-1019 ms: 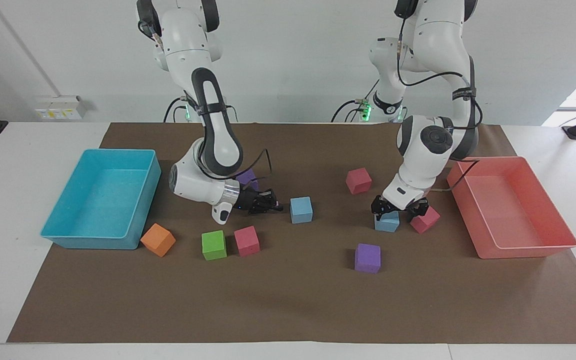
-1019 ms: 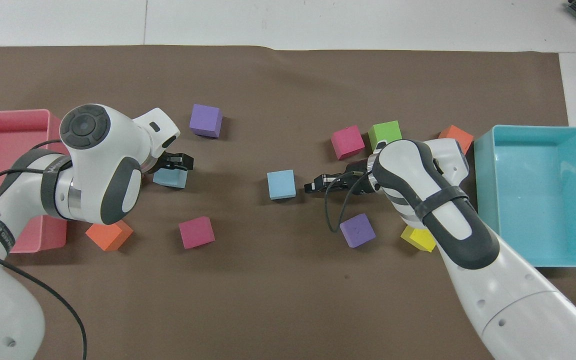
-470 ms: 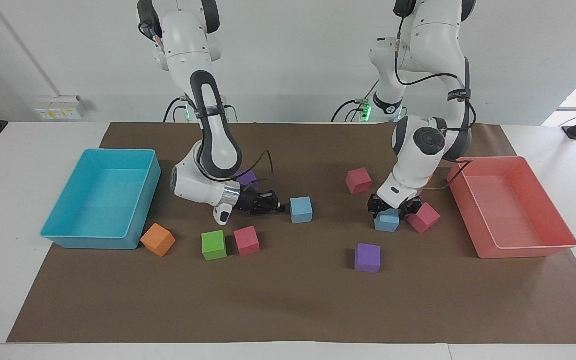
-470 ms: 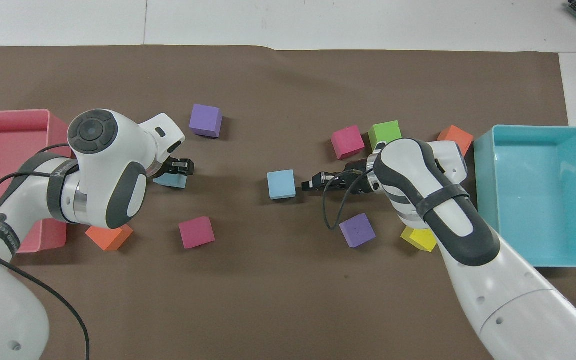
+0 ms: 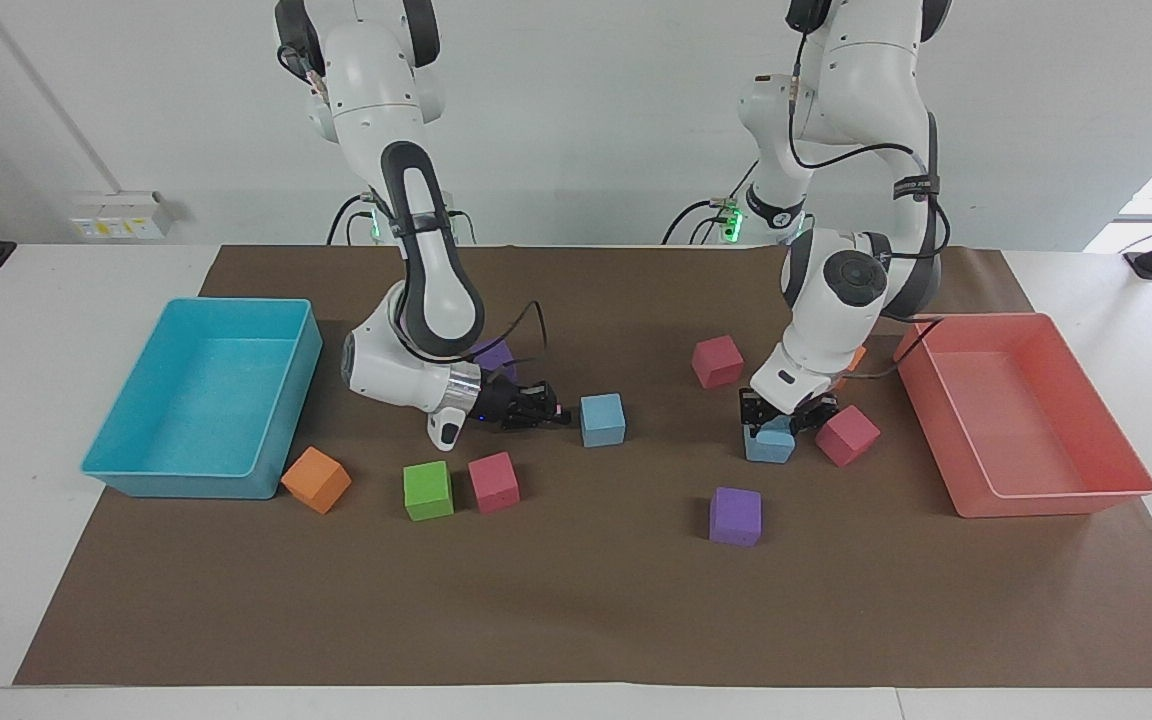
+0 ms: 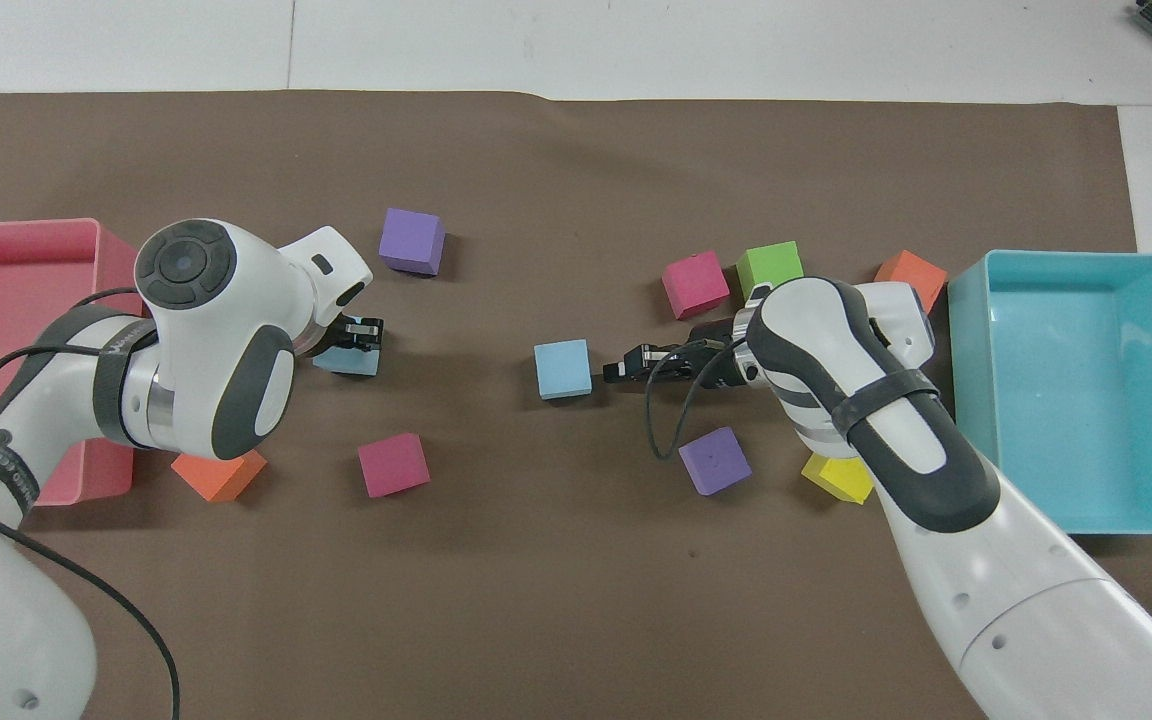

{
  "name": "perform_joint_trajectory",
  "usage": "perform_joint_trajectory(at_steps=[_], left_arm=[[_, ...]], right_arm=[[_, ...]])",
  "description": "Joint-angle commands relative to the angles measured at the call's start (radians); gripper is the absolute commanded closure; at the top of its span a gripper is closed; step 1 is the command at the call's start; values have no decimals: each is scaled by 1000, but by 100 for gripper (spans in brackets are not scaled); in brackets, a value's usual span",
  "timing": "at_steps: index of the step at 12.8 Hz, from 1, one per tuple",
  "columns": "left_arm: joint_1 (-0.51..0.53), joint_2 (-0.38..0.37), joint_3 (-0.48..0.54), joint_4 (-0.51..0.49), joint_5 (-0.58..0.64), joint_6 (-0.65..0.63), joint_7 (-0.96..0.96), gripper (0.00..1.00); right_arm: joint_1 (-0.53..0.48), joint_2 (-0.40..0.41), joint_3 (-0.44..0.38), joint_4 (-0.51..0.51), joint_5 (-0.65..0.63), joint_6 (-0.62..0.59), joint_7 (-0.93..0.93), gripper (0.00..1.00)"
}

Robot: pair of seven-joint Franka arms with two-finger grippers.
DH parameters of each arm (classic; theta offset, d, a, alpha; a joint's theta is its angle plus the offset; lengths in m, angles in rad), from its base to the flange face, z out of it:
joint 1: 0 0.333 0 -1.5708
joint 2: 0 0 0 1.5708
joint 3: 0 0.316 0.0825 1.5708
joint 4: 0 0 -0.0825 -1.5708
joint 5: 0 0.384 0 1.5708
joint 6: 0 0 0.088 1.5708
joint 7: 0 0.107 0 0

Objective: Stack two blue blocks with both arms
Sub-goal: 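Close the left gripper on the light blue cube and lift it, then carry the held cube with the left gripper toward the placed cube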

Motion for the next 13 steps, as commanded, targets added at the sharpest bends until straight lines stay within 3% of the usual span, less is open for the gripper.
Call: perform_joint_trajectory(at_steps=[1, 9, 13], left_arm=[[-22, -48, 19, -2, -9, -30, -11, 100], [-136, -29, 18, 247, 6, -240, -238, 100], [-235, -20, 18, 275, 21, -228, -398, 100]], right_arm=[[-3, 1, 9, -4, 32, 15, -14, 100], [-1, 1, 9, -6, 32, 23, -14, 100], [-1, 1, 9, -6, 32, 21, -14, 100]])
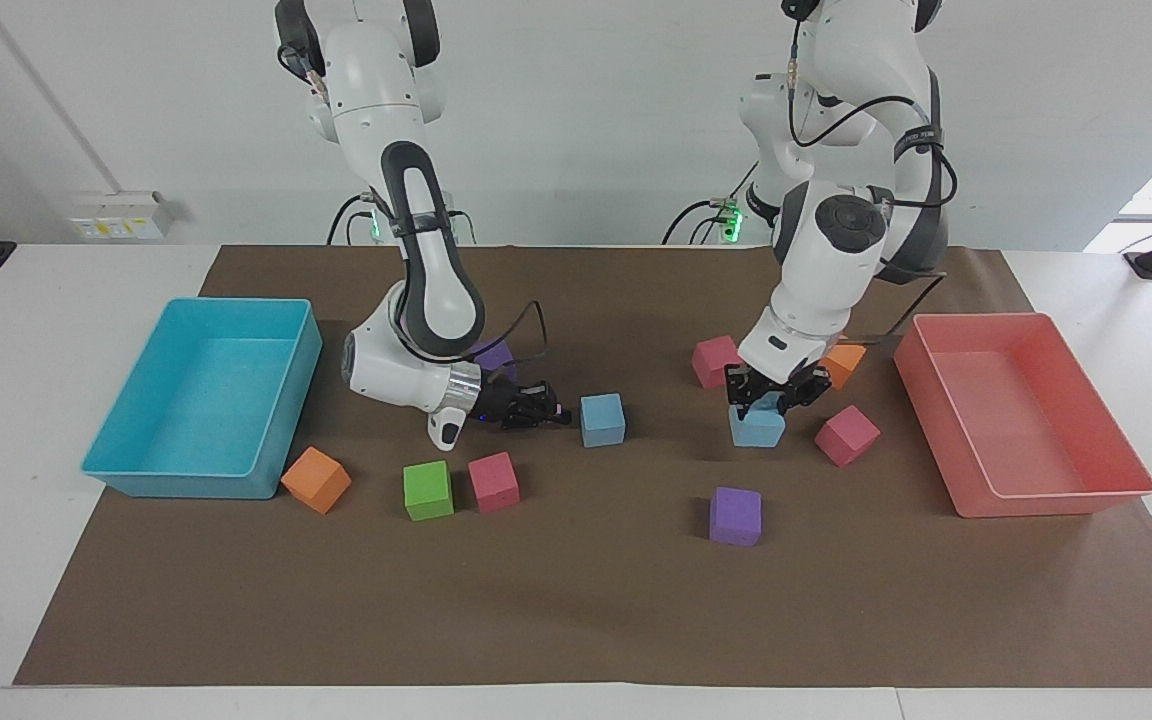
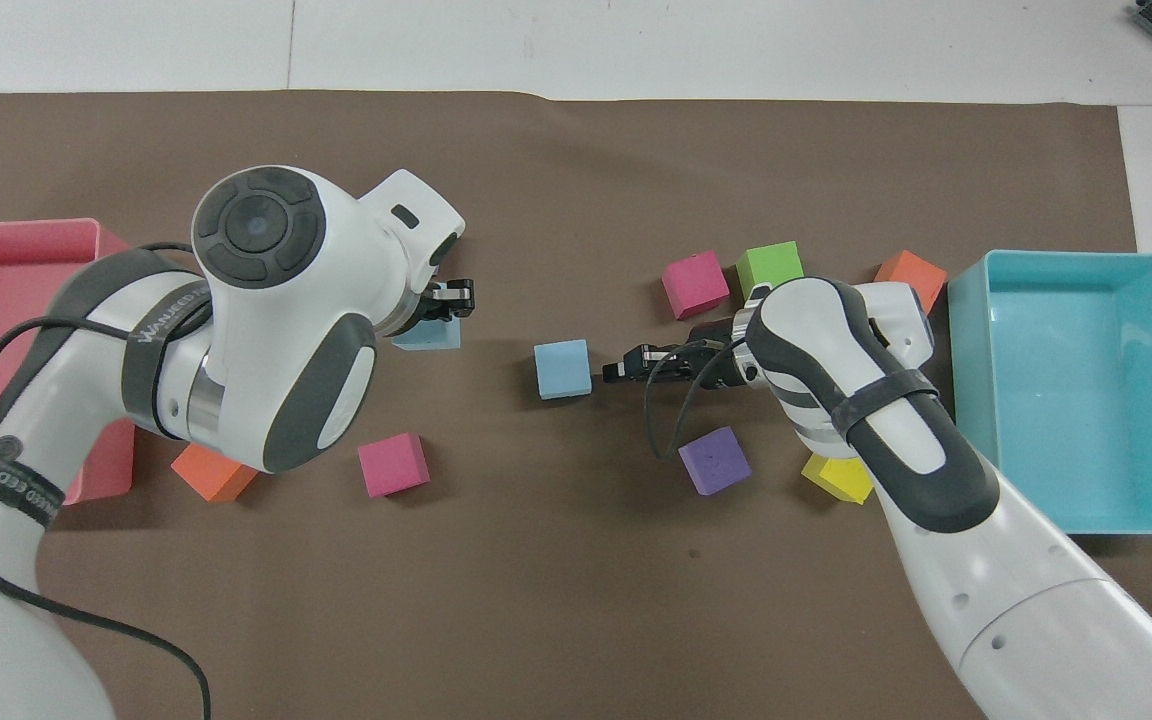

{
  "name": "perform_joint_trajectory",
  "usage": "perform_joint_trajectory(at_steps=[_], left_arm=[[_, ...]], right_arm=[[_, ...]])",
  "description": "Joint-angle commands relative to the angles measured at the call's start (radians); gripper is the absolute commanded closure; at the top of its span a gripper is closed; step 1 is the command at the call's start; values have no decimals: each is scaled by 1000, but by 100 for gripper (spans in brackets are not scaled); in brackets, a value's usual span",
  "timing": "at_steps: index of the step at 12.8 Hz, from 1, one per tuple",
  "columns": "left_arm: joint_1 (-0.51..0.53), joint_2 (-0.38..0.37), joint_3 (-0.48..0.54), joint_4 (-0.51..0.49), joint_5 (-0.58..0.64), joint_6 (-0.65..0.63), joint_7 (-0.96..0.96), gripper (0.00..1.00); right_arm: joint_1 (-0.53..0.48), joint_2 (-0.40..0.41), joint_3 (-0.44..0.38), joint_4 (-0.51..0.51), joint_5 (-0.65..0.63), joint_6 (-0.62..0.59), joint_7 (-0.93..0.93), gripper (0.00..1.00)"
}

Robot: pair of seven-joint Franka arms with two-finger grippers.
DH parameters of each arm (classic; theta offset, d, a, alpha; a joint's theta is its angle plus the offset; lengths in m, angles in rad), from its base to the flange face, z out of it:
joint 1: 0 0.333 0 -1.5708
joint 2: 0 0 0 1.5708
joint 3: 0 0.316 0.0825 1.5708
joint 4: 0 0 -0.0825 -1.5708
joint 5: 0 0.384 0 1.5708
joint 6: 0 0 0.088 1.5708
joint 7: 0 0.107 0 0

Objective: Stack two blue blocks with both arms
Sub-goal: 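Carry the held cube with the left gripper toward the placed cube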

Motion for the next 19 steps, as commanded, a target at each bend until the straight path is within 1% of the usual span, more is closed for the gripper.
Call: perform_joint_trajectory(at_steps=[1, 2, 4, 5, 8, 9, 12, 19], left_arm=[[-77, 34, 17, 30, 21, -12, -98, 100], [-106, 67, 19, 44, 15, -12, -131, 100], [-118, 139, 17, 152, 4, -25, -190, 100], [-120, 147, 16, 165, -2, -25, -210, 100], [-128, 147, 8, 165, -24, -21, -211, 100], [-156, 167, 8, 165, -30, -15, -213, 100], [-189, 170, 10, 163, -41, -10, -227, 100], [-198, 175, 10, 137, -36, -12, -251, 100]], right_arm=[[-2, 1, 8, -6, 32, 21, -14, 100], [-2, -1, 8, -6, 32, 21, -14, 100], [-2, -1, 8, -7, 32, 21, -14, 100], [-3, -1, 8, -6, 32, 18, -14, 100], [-3, -1, 8, -6, 30, 15, -14, 100], [-3, 1, 8, -6, 32, 15, -16, 100], [-3, -1, 8, -7, 30, 15, -16, 100], [-3, -1, 8, -6, 30, 15, -16, 100]])
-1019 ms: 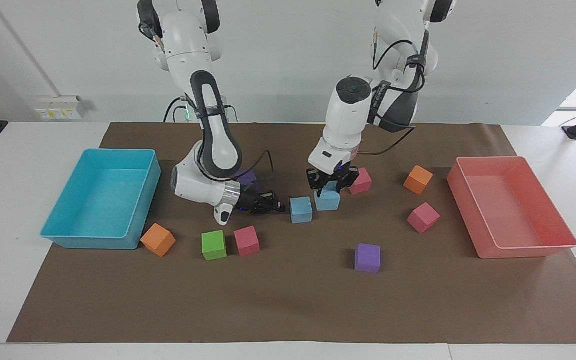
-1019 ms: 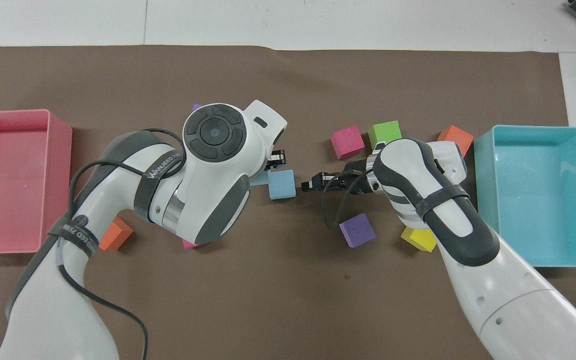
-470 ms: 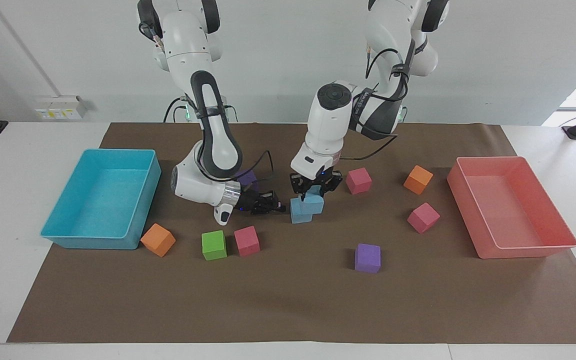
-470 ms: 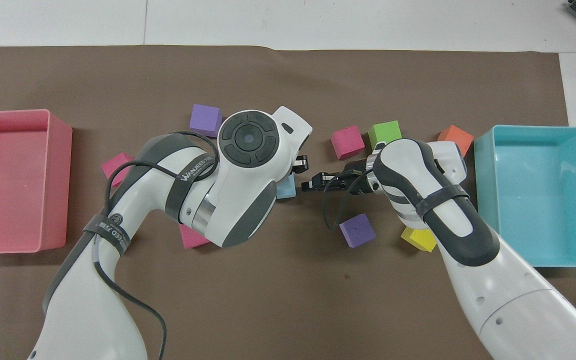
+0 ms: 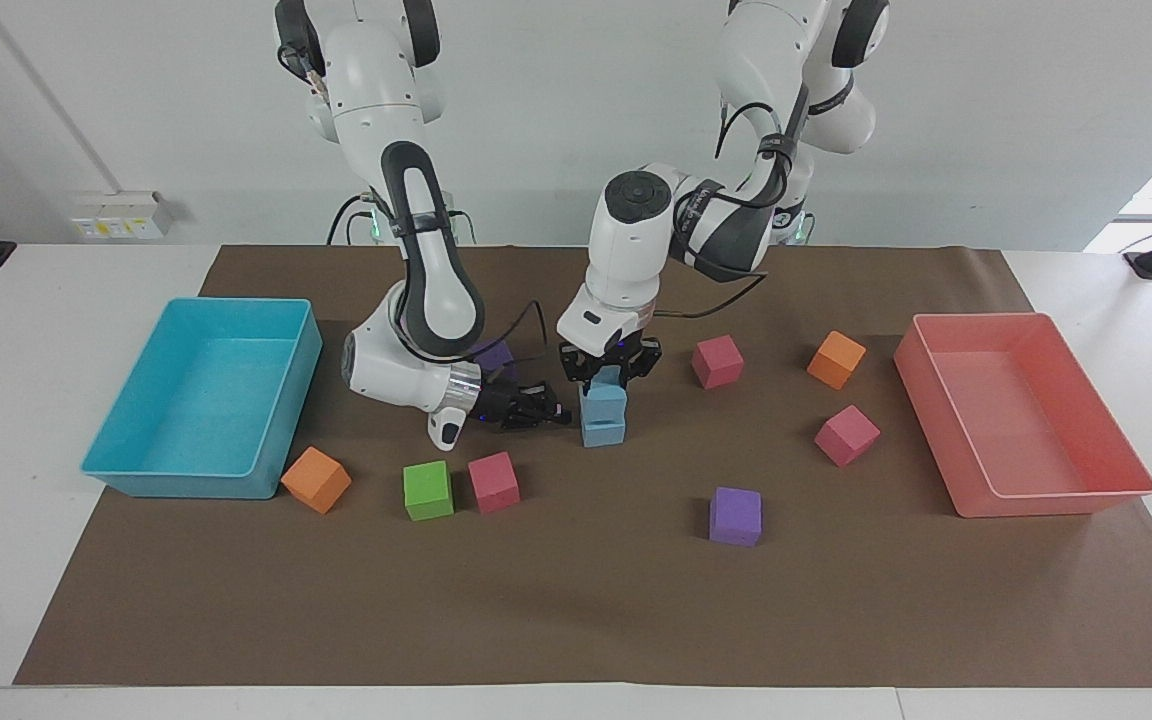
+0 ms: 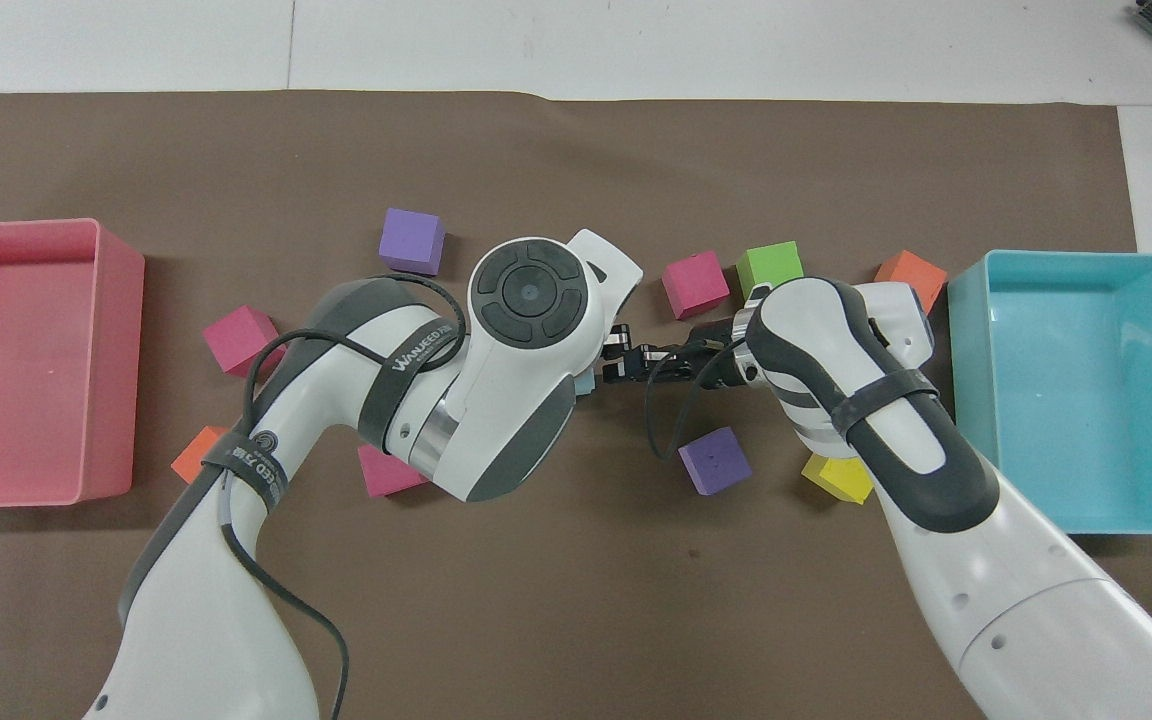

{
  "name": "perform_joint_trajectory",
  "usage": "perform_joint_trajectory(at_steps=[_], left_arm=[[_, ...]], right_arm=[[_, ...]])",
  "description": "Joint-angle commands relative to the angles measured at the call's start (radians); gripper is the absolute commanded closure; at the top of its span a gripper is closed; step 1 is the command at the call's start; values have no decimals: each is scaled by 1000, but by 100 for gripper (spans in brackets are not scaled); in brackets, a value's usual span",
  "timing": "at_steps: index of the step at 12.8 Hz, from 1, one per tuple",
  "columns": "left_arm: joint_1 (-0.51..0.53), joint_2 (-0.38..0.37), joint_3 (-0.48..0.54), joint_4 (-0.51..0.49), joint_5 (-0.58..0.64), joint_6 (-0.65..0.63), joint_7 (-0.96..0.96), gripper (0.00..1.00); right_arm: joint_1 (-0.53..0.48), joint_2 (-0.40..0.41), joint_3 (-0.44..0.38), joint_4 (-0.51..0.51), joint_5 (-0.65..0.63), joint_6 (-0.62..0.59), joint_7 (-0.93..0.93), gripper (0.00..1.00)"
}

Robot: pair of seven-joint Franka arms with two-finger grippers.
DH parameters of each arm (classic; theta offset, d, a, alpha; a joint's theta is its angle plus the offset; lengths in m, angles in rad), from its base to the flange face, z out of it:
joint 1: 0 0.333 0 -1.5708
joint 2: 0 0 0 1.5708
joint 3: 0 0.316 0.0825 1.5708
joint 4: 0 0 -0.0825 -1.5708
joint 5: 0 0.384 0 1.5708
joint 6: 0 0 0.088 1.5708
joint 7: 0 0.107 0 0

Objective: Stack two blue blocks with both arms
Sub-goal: 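Carry the held cube with the left gripper toward the placed cube, then lower the held cube onto the placed cube and open the left gripper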

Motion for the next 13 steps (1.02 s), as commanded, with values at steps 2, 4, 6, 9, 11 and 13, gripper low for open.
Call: perform_joint_trajectory(at_steps=[2, 4, 6, 9, 11, 13], left_arm=[[-16, 6, 17, 0, -13, -9, -17, 100], [-16, 9, 17, -6, -13, -7, -17, 100], [-16, 9, 17, -11, -13, 4, -23, 100], [-16, 9, 17, -18, -13, 7, -46, 100], [-16, 13, 17, -20, -7, 11, -54, 100], [-16, 21, 18, -17, -3, 13, -54, 100]], right_arm=[[-3, 1, 8, -6, 30, 15, -16, 100], [-3, 1, 8, -6, 30, 15, -16, 100], [-3, 1, 8, -6, 30, 15, -16, 100], [-3, 1, 8, -6, 30, 15, -16, 100], [-3, 1, 8, -6, 30, 15, -14, 100], [-3, 1, 8, -6, 30, 17, -14, 100]])
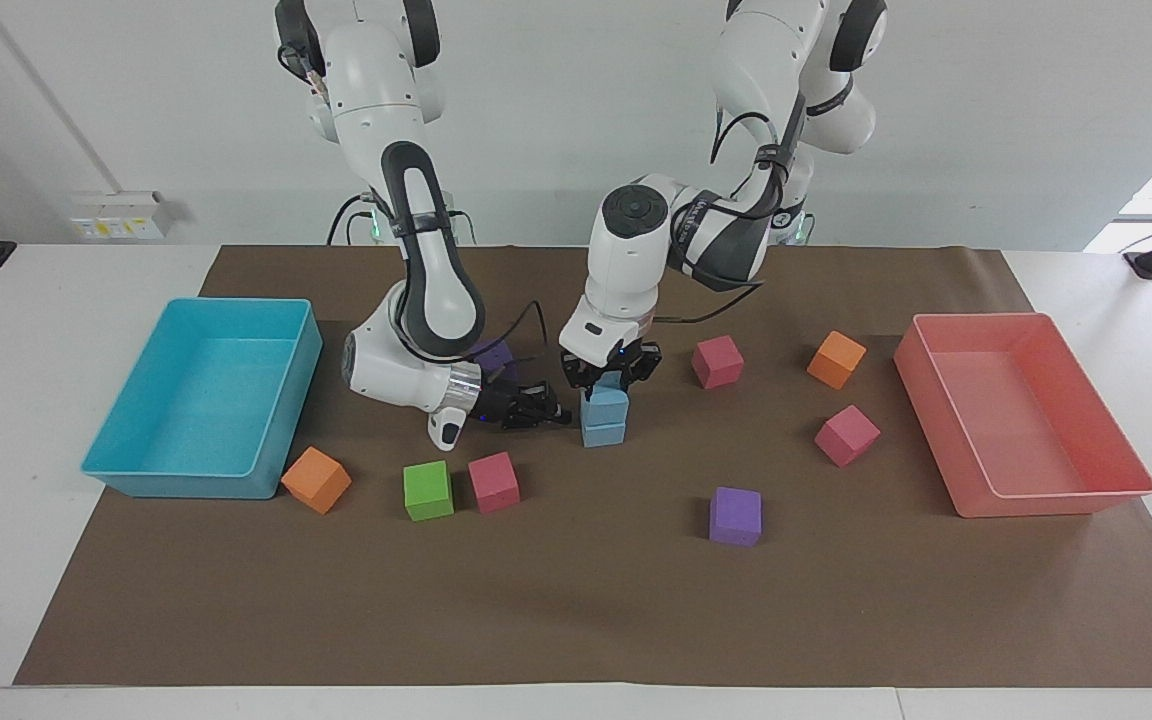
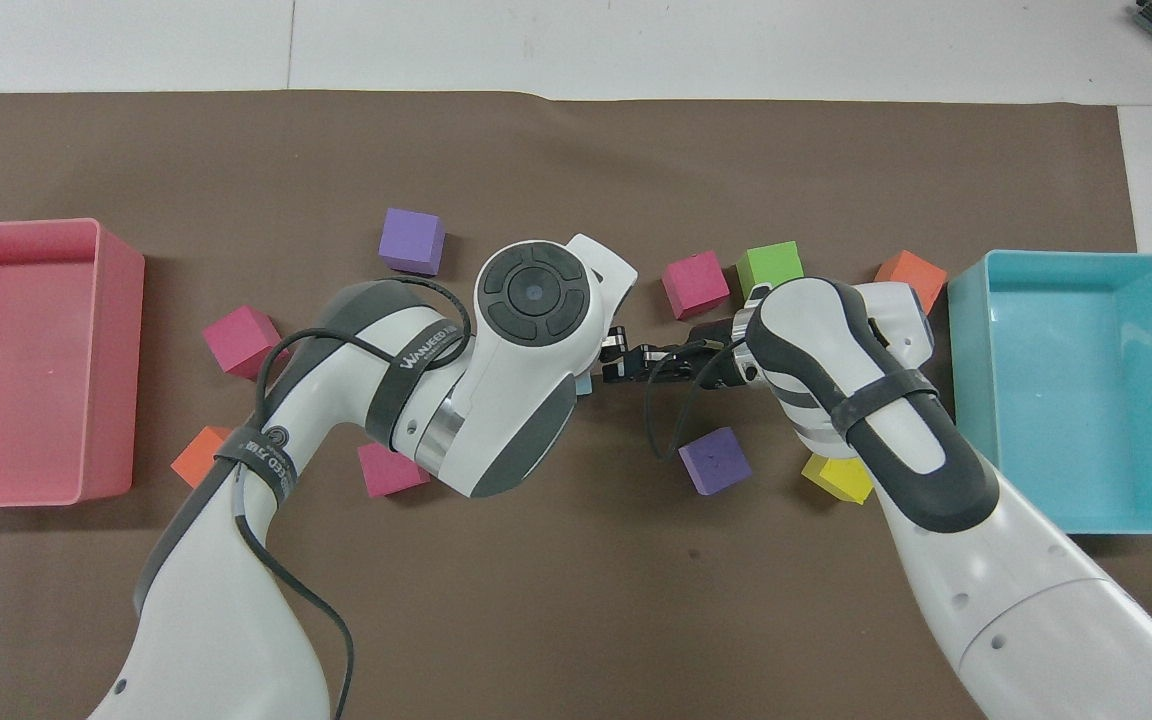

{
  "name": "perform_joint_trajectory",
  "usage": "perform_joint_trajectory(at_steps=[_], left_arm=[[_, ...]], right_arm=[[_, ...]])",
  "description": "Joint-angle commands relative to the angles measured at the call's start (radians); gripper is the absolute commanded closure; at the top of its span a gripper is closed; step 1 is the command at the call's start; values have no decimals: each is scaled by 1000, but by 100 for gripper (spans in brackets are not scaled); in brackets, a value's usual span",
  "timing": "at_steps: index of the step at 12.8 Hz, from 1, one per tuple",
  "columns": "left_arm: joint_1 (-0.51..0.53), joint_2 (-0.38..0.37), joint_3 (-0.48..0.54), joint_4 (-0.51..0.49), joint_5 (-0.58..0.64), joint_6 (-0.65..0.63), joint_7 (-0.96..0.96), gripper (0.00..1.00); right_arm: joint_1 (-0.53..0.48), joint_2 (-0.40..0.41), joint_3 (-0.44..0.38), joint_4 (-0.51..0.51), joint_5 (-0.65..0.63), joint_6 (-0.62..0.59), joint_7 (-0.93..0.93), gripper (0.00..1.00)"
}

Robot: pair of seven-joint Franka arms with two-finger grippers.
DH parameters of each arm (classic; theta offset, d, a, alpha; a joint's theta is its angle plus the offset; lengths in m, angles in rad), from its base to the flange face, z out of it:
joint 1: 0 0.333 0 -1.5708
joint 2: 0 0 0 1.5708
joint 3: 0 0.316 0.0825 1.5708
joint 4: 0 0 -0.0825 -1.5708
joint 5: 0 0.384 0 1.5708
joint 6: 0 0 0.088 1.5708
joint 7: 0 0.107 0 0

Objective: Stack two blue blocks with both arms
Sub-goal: 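Lower the held cube onto the placed cube and open the left gripper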

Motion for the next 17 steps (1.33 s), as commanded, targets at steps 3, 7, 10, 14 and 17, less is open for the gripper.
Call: perform_joint_trajectory(at_steps=[3, 7, 10, 14, 17], left_arm=[[-17, 1, 18, -11, -3, 11, -18, 100], [-17, 3, 16, -7, -3, 15, -18, 100], [-18, 3, 16, -5, -3, 23, -18, 93], [-18, 1, 15, -5, -3, 51, -17, 19], [-12, -15, 16, -2, -3, 43, -2, 0]], right_arm=[[-3, 1, 8, -6, 30, 17, -14, 100], [-3, 1, 8, -6, 30, 21, -14, 100], [-3, 1, 8, -6, 30, 23, -14, 100], [-2, 1, 8, -6, 30, 24, -14, 100], [-2, 1, 8, -6, 29, 24, -14, 100]])
